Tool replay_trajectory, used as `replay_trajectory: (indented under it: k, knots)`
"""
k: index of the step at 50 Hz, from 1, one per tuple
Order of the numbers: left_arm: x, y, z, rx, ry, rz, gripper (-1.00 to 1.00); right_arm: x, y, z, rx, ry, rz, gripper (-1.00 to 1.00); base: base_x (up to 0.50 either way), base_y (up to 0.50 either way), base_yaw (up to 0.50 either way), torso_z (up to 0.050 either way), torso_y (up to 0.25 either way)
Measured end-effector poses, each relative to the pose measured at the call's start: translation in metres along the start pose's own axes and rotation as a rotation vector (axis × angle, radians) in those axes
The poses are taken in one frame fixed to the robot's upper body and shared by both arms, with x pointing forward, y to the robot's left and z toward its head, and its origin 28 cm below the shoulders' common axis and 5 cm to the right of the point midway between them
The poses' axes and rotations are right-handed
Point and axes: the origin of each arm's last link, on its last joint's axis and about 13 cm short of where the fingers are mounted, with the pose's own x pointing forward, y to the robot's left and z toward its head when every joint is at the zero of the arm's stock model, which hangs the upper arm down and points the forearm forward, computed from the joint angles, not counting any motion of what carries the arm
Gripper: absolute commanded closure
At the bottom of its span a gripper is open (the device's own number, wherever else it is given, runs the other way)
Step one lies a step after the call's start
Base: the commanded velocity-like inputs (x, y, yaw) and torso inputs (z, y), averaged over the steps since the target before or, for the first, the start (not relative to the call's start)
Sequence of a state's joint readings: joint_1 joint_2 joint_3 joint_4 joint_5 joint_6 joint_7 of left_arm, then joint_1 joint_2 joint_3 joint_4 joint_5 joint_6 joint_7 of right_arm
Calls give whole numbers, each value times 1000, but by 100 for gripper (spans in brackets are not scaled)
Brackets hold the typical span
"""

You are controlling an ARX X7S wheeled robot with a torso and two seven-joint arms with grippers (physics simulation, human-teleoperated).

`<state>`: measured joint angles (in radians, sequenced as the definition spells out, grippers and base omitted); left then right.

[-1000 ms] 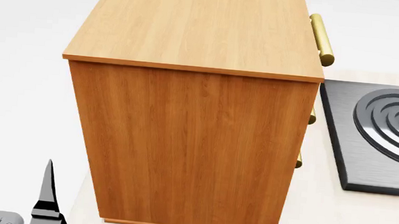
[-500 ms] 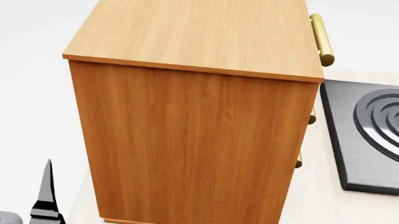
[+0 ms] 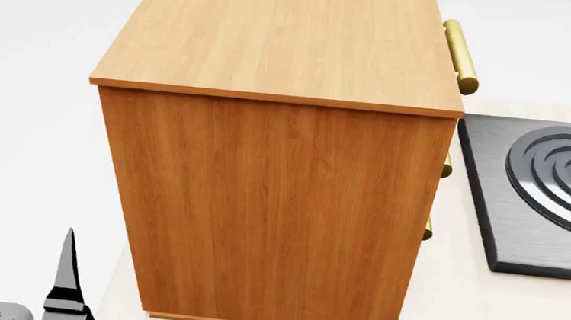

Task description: Put the bowl on the top of the cabinet.

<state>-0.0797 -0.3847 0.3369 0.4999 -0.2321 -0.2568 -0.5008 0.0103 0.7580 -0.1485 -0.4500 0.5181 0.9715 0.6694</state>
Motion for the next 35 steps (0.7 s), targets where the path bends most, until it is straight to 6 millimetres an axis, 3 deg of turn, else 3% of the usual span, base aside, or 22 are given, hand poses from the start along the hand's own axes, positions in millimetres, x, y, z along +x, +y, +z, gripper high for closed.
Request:
replay_trajectory:
  k: [35]
  knots:
    - [-1, 0, 0, -1, -2, 1, -100, 4, 0, -2, 6, 10, -9, -100, 0, 0, 0, 0, 0]
